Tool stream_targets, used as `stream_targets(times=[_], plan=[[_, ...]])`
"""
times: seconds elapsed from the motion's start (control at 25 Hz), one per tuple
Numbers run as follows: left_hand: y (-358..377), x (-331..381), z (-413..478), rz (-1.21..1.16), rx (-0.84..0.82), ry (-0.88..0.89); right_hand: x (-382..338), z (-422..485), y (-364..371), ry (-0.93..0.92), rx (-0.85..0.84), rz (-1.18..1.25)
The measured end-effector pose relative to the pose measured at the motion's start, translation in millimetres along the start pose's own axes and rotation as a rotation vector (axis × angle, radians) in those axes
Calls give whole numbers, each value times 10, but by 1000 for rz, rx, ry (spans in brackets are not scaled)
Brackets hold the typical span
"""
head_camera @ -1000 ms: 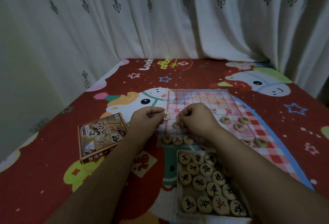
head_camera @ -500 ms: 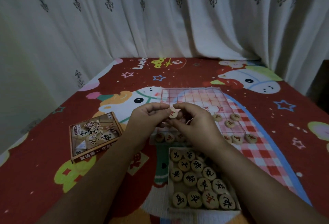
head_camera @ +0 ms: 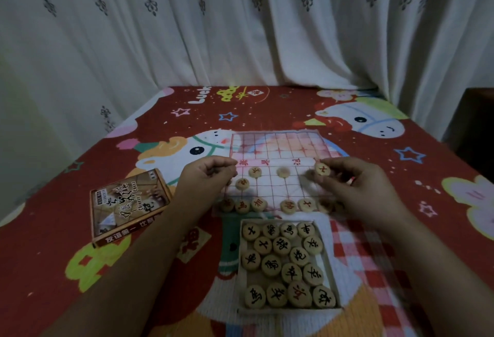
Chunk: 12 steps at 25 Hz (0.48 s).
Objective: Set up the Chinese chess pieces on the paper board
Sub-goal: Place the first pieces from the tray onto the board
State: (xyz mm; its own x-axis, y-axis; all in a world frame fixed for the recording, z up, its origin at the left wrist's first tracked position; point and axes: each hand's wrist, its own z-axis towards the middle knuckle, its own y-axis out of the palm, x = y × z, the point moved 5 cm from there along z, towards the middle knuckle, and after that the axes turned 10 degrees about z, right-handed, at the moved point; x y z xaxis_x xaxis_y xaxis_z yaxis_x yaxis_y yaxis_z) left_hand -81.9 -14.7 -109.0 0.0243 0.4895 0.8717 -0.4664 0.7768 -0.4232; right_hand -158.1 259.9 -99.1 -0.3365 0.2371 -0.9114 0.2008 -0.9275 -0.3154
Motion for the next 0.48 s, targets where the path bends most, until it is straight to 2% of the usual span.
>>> stream_targets(times=[0.2,0.36,0.48], plan=[[29,-25,-9,89,-10,30,15,-117,315,47,-160,-23],[49,-12,-26,109,-9,40,-68,-148,641,-120,-252,-329],[59,-6,-24,118,-14,63,-113,-116,706,-133,-251,-443]])
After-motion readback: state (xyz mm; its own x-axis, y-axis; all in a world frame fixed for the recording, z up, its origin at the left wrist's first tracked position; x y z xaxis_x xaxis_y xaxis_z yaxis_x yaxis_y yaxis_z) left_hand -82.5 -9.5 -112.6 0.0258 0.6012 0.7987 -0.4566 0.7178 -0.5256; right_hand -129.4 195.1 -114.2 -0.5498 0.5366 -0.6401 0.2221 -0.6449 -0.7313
